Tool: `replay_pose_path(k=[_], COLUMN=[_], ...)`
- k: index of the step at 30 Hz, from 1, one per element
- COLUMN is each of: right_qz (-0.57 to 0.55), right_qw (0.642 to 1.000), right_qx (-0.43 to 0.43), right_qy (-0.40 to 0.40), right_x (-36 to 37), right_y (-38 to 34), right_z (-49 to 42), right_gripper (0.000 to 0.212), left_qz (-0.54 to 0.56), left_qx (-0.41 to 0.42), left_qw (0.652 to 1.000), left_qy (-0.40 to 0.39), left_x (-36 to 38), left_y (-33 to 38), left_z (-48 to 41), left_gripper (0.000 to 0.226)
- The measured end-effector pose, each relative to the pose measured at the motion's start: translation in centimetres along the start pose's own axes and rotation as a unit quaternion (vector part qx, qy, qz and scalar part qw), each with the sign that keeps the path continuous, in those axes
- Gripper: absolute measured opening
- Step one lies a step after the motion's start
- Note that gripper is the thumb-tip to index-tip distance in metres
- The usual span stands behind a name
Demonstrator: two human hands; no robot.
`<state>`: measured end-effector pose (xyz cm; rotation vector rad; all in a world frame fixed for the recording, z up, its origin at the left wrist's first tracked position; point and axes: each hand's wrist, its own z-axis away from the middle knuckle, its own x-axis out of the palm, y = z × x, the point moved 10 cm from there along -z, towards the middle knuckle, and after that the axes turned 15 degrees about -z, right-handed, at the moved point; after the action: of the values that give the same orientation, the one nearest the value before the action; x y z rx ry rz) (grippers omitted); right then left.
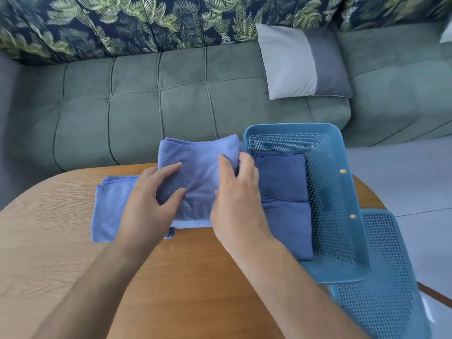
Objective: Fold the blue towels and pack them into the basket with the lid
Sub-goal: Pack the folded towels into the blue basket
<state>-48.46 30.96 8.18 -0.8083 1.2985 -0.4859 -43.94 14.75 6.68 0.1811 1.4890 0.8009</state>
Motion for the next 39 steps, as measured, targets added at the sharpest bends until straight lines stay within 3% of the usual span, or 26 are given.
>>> replay_pose_path(k=[3,7,10,13,16,20,23,25,27,29,30,32,35,37,39], right_qz=[0.03,0.089,0.124,0.154,0.171,0.226,0.279,0.314,0.304,0.315,0.297,0.264,0.259,0.247,0.254], right_qw=[0.999,0.995,0.987,0.979,0.976,0.961,0.945,0.935,0.946,0.942,0.945,0.939,0.93,0.935,0.946], right_qx=[-0.013,0.038,0.095,0.119,0.116,0.14,0.162,0.157,0.1,0.1,0.115,0.139,0.163,0.16,0.141], right_qy=[0.037,0.019,-0.028,-0.067,-0.071,-0.078,-0.057,-0.052,-0.059,-0.06,-0.079,-0.17,-0.203,-0.196,-0.147], right_x=[-5.4,-10.5,-11.2,-9.5,-7.4,-5.1,-4.8,-4.9,-3.8,-3.8,-3.4,-1.2,-1.3,-2.2,-4.4], right_y=[0.9,5.8,11.2,15.6,18.2,21.0,23.0,23.0,22.3,22.4,23.1,25.5,25.4,24.1,22.2], right_z=[-0.2,-0.9,-1.4,-2.5,-4.1,-5.6,-5.9,-6.0,-5.9,-5.4,-5.2,-4.8,-4.8,-4.5,-3.7], right_gripper=[0.076,0.077,0.078,0.072,0.064,0.058,0.055,0.042,0.045,0.044,0.055,0.067,0.067,0.067,0.068], left_qz=[0.028,0.03,-0.073,-0.214,-0.33,-0.384,-0.485,-0.495,-0.481,-0.47,-0.466,-0.459,-0.492,-0.511,-0.492], left_qx=[0.039,0.063,0.085,0.066,0.051,0.049,0.072,0.11,0.167,0.185,0.175,0.154,0.157,0.178,0.214], left_qw=[0.999,0.991,0.978,0.951,0.919,0.9,0.852,0.854,0.857,0.852,0.849,0.846,0.822,0.815,0.834], left_qy=[-0.01,-0.118,-0.178,-0.215,-0.208,-0.201,-0.186,-0.113,-0.08,-0.141,-0.177,-0.223,-0.24,-0.206,-0.129], left_x=[0.3,6.1,11.7,16.3,19.1,21.9,23.1,23.0,23.5,25.2,25.8,26.7,27.2,26.3,24.0], left_y=[5.1,11.0,14.1,15.1,14.8,14.1,13.6,14.3,15.0,14.0,13.3,12.2,12.2,13.4,15.3], left_z=[0.4,0.0,-0.4,-1.3,-2.4,-3.5,-3.7,-4.4,-4.5,-4.5,-4.7,-5.1,-5.0,-4.9,-4.7], left_gripper=[0.051,0.063,0.064,0.043,0.036,0.037,0.039,0.036,0.04,0.051,0.06,0.074,0.073,0.064,0.056])
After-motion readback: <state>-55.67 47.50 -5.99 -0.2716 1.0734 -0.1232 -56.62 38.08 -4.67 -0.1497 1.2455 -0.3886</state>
